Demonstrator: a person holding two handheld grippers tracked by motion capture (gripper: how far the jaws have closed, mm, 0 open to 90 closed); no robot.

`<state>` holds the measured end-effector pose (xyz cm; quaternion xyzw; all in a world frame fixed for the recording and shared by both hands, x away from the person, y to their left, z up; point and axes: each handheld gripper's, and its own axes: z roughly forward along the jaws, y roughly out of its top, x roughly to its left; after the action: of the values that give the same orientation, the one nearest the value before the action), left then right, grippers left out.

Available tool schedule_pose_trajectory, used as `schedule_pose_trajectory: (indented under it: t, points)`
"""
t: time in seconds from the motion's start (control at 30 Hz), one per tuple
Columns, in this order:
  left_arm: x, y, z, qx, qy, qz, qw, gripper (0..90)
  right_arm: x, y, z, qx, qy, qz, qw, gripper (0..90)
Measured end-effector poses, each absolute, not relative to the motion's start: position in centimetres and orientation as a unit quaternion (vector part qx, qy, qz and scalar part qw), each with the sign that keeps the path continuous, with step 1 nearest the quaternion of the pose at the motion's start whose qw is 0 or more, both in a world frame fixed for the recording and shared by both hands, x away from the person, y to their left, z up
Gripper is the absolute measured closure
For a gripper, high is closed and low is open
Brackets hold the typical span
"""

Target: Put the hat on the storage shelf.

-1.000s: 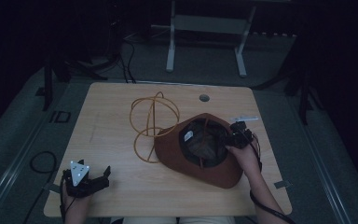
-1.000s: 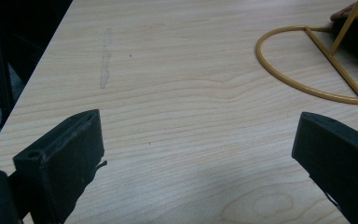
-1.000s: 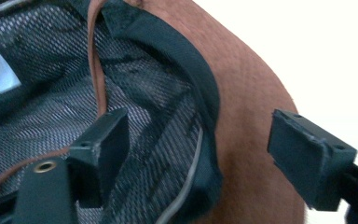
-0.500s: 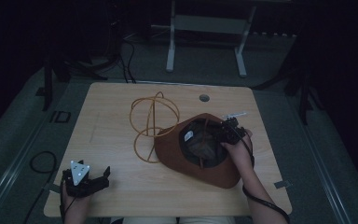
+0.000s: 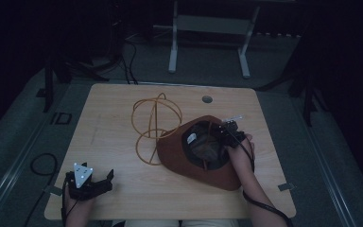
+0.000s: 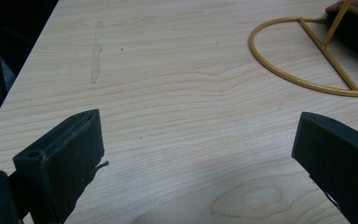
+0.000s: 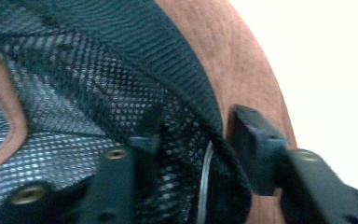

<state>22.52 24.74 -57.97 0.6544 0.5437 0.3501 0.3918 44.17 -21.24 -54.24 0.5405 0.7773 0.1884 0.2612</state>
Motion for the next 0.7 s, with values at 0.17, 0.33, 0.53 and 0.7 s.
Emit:
schedule_pose_trajectory:
  t: [0.17, 0.33, 0.53, 0.7]
  points:
    - [22.5, 24.7, -57.9, 0.657, 0.546, 0.336, 0.398, 4.7, 44.1, -21.0, -54.2, 0.519, 0.788, 0.168, 0.286, 77.5]
    - [22.7, 24.4, -57.9, 0.667, 0.544, 0.319, 0.396, 5.1, 44.0, -21.4, -53.4, 0.521, 0.784, 0.187, 0.281, 84.1]
    - [22.6, 23.9, -57.4, 0.678, 0.544, 0.310, 0.384, 4.4, 43.4, -22.3, -50.9, 0.532, 0.760, 0.242, 0.284, 84.6]
    - [22.5, 23.7, -57.2, 0.685, 0.542, 0.302, 0.382, 4.4, 42.7, -22.9, -49.1, 0.534, 0.744, 0.281, 0.287, 84.6]
